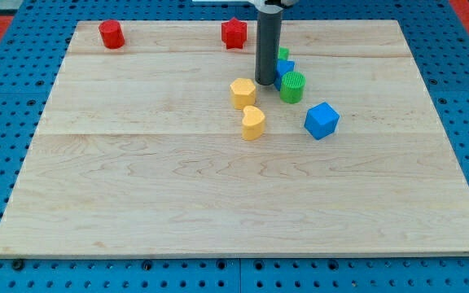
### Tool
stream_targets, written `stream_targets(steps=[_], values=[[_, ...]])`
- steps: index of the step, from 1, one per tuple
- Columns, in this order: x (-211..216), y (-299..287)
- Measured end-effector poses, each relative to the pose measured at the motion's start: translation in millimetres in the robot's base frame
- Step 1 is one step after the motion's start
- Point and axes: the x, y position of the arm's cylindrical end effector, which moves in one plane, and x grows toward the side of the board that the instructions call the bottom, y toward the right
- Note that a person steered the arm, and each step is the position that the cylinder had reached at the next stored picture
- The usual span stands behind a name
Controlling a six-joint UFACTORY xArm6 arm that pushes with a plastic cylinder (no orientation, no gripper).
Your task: Push the green star to the top right
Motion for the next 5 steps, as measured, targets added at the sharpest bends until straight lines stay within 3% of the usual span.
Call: stream_targets(steps=[2,3,5], values=[[-23.3,-27.6],[-44.2,36.1],[-70.5,53.9]])
